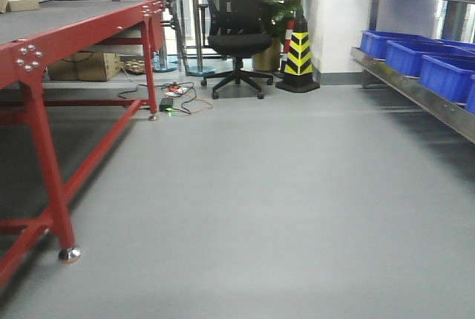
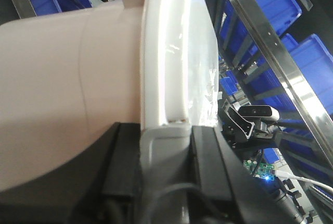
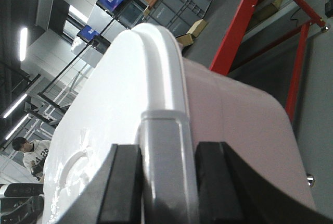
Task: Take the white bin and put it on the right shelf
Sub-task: 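Hold the bin while the base drives to the shelving rack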
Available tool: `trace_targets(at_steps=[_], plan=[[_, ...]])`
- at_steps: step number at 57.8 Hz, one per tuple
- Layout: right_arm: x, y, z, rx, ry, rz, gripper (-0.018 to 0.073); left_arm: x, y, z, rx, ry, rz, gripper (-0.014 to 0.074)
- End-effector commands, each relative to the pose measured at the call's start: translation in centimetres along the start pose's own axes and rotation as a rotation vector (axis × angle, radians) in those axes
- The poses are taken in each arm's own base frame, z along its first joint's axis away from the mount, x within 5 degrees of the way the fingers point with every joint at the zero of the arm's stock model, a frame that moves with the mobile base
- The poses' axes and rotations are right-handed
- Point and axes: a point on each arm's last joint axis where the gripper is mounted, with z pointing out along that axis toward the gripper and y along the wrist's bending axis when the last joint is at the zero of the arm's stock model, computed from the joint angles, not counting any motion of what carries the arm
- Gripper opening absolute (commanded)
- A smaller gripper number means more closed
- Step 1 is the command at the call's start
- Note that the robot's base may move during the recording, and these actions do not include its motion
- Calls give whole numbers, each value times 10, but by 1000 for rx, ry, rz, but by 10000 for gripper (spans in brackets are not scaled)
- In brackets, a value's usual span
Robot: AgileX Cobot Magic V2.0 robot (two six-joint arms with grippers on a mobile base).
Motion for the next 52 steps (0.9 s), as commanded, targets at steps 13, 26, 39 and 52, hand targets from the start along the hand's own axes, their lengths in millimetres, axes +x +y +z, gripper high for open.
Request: trace_targets(at_steps=[13,26,39,52], plan=[[-6,28,-6,-113,-32,7,60,9,-49,-5,239,77,54,-126],[-6,28,-6,-112,-32,7,60,9,-49,-5,239,77,54,-126],[-6,28,-6,-112,-32,7,60,9,-49,-5,239,77,54,-126],[-6,28,-6,-112,-32,7,60,9,-49,-5,239,77,54,-126]])
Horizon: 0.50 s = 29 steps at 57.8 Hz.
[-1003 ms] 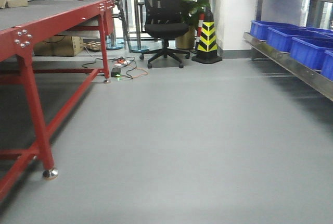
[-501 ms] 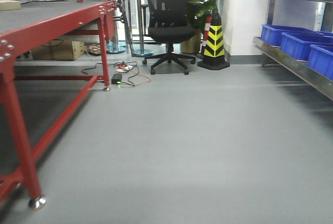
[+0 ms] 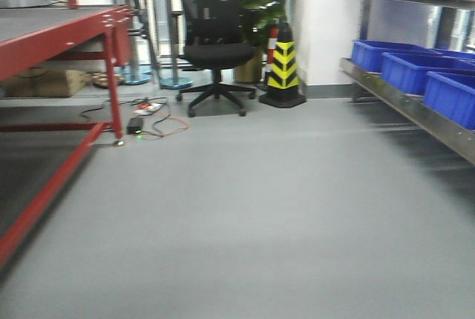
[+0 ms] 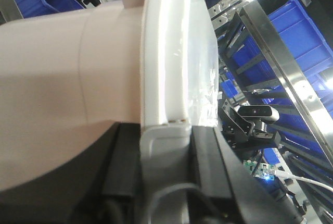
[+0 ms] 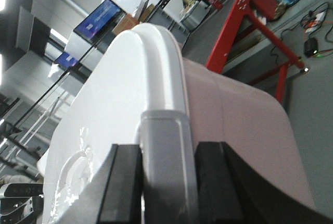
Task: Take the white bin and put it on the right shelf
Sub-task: 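Hold the bin while the base drives to the shelving rack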
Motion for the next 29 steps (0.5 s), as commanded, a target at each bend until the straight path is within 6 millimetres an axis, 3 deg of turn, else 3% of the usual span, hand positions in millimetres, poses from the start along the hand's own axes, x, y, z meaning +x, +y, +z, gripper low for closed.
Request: trace_targets(at_steps=[1,29], plan=[[-6,28,-6,-112,-32,7,60,9,-49,-5,239,76,54,-126],[-6,28,-6,-112,-32,7,60,9,-49,-5,239,76,54,-126]])
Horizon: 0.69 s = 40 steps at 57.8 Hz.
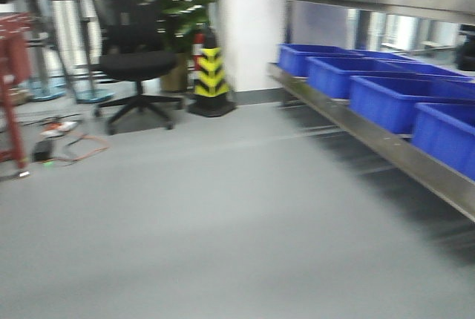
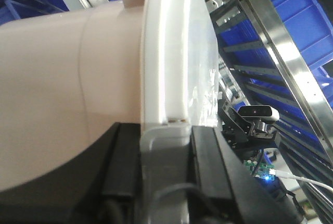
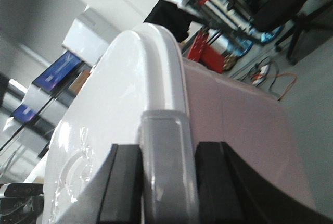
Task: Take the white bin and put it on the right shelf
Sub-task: 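Hold the bin while the base drives to the shelving rack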
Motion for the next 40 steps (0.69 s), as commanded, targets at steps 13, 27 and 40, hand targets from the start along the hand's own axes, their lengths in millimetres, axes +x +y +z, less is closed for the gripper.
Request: trace_targets(at_steps=[13,27,40], plan=[[-6,28,-6,-113,-32,7,60,9,-49,-5,238,76,54,-126],[-6,28,-6,-113,-32,7,60,9,-49,-5,238,76,54,-126],[-6,28,-6,-113,-32,7,60,9,-49,-5,238,76,54,-126]])
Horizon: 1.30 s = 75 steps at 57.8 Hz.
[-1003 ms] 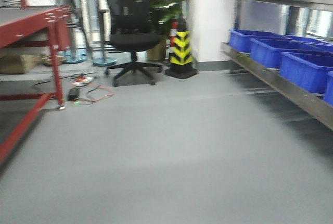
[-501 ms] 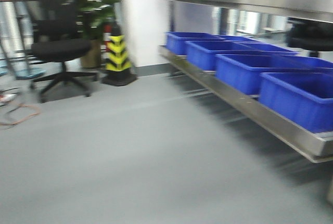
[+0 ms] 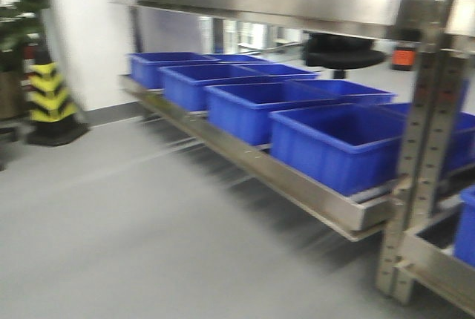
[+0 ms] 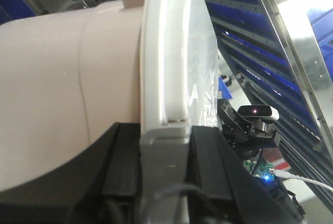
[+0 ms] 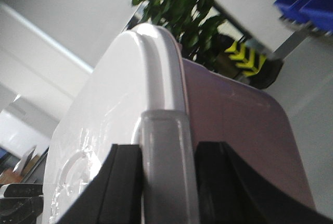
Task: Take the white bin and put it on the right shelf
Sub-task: 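Hold the bin while the base drives to the shelving rack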
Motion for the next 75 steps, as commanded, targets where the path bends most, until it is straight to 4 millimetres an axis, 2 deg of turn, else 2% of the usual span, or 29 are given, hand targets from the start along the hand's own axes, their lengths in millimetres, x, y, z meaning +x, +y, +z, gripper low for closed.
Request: trace_targets(at_steps=[1,75], plan=[[-6,28,-6,-114,-31,7,60,9,-49,-5,238,76,54,-126],[-6,28,-6,-113,-31,7,60,8,-48,-5,237,75,54,-126]])
